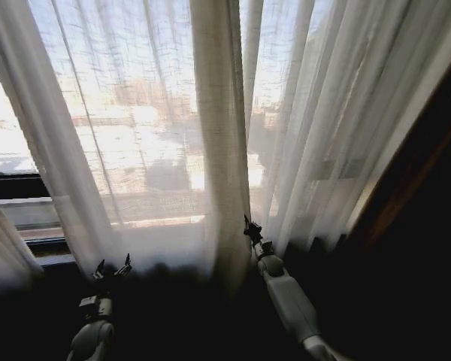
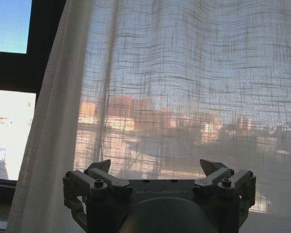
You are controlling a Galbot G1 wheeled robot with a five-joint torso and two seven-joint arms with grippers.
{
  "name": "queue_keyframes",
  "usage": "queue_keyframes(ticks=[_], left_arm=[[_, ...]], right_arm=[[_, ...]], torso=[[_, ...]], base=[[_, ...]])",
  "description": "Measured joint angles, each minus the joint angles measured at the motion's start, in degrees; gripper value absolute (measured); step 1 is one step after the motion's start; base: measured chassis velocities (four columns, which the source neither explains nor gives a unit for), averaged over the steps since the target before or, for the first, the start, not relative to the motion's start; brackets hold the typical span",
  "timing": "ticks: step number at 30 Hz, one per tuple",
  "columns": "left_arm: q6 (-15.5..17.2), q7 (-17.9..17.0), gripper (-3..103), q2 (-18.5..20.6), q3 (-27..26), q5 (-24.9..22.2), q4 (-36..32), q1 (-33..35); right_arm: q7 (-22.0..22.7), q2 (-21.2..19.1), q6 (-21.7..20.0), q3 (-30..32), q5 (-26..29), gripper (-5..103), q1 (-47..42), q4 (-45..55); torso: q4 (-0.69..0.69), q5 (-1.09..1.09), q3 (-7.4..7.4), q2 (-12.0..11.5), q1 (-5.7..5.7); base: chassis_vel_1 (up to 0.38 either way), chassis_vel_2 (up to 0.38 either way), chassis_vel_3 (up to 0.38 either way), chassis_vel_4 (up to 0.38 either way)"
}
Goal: Open the curtains by pulling them apart, changing their state from closed to fully open.
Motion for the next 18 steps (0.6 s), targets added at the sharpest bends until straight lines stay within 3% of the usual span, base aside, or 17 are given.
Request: queue_keyframes(ticks=[18], left_arm=[[0.0,0.0,100,0.0,0.0,0.0,0.0,0.0]], right_arm=[[-0.6,0.5,0.2,-0.7,-0.2,0,0.1,0.1]], torso=[[-0.02,0.00,0.00,0.0,0.00]], base=[[-0.347,-0.351,0.344,0.356]])
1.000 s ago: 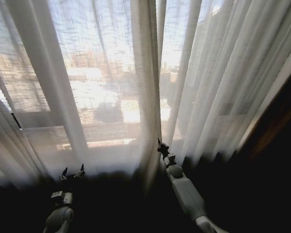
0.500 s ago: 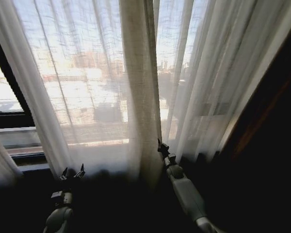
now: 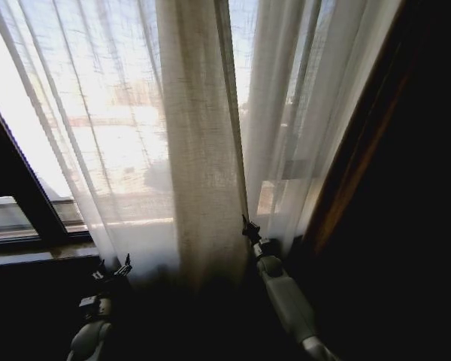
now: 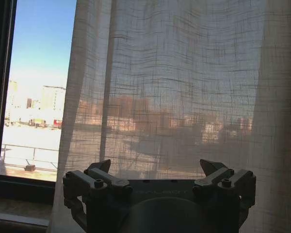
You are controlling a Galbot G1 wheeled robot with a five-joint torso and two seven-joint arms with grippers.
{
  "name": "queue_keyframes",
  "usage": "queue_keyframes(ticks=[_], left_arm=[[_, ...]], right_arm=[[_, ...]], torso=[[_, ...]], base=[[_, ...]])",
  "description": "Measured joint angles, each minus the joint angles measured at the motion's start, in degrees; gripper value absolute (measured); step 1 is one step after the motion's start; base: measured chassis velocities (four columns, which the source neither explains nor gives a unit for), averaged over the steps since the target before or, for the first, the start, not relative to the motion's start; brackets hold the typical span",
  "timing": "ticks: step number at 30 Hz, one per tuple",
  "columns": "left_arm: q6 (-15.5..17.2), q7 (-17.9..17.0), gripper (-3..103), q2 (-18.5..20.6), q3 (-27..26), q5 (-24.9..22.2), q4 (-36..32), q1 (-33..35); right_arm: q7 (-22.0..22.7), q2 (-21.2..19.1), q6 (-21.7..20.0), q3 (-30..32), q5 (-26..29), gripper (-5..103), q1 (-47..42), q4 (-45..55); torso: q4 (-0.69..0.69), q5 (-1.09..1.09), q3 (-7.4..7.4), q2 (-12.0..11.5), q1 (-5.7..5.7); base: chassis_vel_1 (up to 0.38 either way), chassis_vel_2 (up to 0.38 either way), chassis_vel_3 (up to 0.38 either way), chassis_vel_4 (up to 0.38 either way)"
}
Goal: Open the curtains by pulling them apart, changing their state from closed to fully open.
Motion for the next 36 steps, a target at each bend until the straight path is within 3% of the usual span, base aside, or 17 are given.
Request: queue_keyframes(ticks=[11,19,26,36], left_arm=[[0.0,0.0,100,0.0,0.0,0.0,0.0,0.0],[0.0,0.0,100,0.0,0.0,0.0,0.0,0.0],[0.0,0.0,100,0.0,0.0,0.0,0.0,0.0],[0.0,0.0,100,0.0,0.0,0.0,0.0,0.0]], right_arm=[[0.8,0.7,0.4,-0.4,-1.9,0,0.0,-0.3],[2.6,1.4,1.0,-0.7,-3.2,0,1.1,-1.4],[4.0,1.0,2.2,-0.1,-3.5,0,1.1,-1.2],[3.9,0.7,1.6,0.8,-4.1,0,1.2,-1.2]], torso=[[-0.03,0.02,0.00,0.0,-0.03],[0.08,-0.03,0.00,0.0,-0.01],[-0.01,0.01,0.01,0.0,0.00],[0.02,-0.01,0.00,0.0,-0.02]], base=[[-0.249,-0.276,0.233,0.256],[0.006,0.011,-0.001,-0.009],[0.016,0.029,-0.010,-0.021],[0.000,0.000,0.000,0.000]])
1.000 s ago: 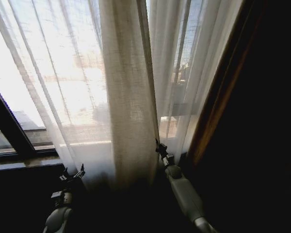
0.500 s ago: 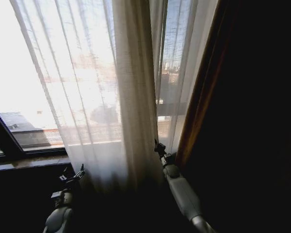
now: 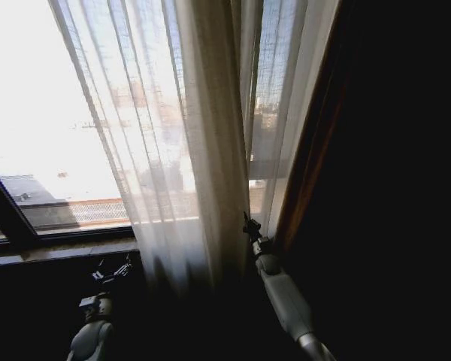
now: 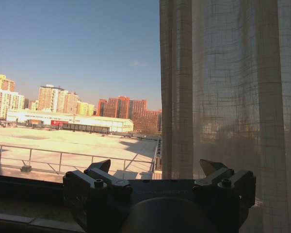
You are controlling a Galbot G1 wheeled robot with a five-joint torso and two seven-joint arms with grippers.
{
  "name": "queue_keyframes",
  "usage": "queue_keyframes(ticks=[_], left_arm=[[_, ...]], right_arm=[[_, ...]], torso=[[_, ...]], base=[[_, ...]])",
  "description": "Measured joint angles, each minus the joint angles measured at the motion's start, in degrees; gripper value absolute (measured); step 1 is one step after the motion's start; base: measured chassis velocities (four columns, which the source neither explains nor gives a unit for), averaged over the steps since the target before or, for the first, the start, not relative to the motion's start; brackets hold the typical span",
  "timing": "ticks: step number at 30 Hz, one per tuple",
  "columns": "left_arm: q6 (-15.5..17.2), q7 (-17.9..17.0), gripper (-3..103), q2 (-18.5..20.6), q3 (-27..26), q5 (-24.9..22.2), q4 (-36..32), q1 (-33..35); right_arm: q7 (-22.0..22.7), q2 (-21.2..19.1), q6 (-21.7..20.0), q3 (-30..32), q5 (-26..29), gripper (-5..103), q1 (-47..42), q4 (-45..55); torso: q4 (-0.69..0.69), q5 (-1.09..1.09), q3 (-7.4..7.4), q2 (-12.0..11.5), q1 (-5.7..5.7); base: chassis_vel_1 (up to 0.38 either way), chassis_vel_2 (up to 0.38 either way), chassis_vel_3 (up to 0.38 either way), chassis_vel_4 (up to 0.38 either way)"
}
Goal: Open the curtains by pulling them apart, changing their state from closed to fully open.
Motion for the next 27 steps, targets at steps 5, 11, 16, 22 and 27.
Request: queue_keyframes(ticks=[5,11,16,22,27], left_arm=[[0.0,0.0,100,0.0,0.0,0.0,0.0,0.0],[0.0,0.0,100,0.0,0.0,0.0,0.0,0.0],[0.0,0.0,100,0.0,0.0,0.0,0.0,0.0],[0.0,0.0,100,0.0,0.0,0.0,0.0,0.0],[0.0,0.0,100,0.0,0.0,0.0,0.0,0.0]], right_arm=[[0.1,0.0,-0.4,-0.1,-0.7,0,0.0,-0.1],[0.6,0.2,-0.5,-0.3,-1.5,0,0.3,-0.4],[0.9,0.5,1.1,0.0,-3.0,0,0.8,-1.2],[1.2,0.3,1.7,0.5,-5.2,0,1.1,-1.9],[2.6,-0.3,0.4,0.7,-4.8,0,0.7,-1.6]], torso=[[0.00,0.00,-0.01,0.0,-0.01],[-0.01,0.00,-0.01,0.0,-0.01],[0.00,0.00,0.00,0.0,0.03],[-0.01,0.00,0.03,0.0,0.11],[0.00,0.00,-0.02,0.0,-0.03]], base=[[-0.060,0.071,0.053,-0.079],[-0.144,0.125,0.149,-0.122],[-0.206,0.207,0.200,-0.198],[-0.118,0.120,0.081,-0.120],[-0.003,0.013,0.004,-0.004]])
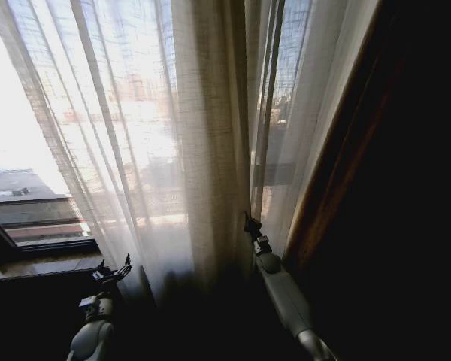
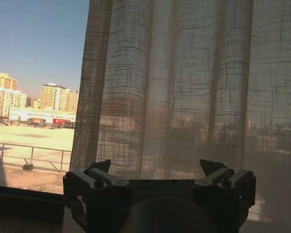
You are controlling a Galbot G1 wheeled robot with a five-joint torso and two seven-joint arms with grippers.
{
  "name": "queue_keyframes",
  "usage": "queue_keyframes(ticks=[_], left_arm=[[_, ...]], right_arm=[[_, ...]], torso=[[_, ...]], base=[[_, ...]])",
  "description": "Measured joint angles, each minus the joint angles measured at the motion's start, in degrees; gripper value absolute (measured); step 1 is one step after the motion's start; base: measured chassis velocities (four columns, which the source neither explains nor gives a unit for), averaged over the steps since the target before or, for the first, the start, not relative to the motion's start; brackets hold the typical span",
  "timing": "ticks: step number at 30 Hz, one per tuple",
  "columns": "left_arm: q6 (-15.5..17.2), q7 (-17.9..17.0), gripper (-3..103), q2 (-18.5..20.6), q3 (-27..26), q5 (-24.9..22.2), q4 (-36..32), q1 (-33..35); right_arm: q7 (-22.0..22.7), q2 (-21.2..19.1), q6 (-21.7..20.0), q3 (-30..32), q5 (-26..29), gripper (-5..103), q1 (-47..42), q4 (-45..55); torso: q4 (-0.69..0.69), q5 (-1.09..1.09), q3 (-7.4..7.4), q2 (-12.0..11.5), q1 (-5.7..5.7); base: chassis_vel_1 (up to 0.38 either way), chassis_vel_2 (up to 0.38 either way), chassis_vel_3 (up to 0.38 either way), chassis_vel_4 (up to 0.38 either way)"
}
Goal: Open the curtains by pulling them apart, changing their state from closed to fully open.
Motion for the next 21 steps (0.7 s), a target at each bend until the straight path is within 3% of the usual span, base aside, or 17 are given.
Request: queue_keyframes(ticks=[21], left_arm=[[0.0,0.0,100,0.0,0.0,0.0,0.0,0.0]], right_arm=[[6.4,-3.8,-3.3,2.5,-1.4,0,3.0,-4.2]], torso=[[-0.01,0.01,0.02,0.0,0.04]], base=[[0.008,-0.004,-0.006,0.012]])
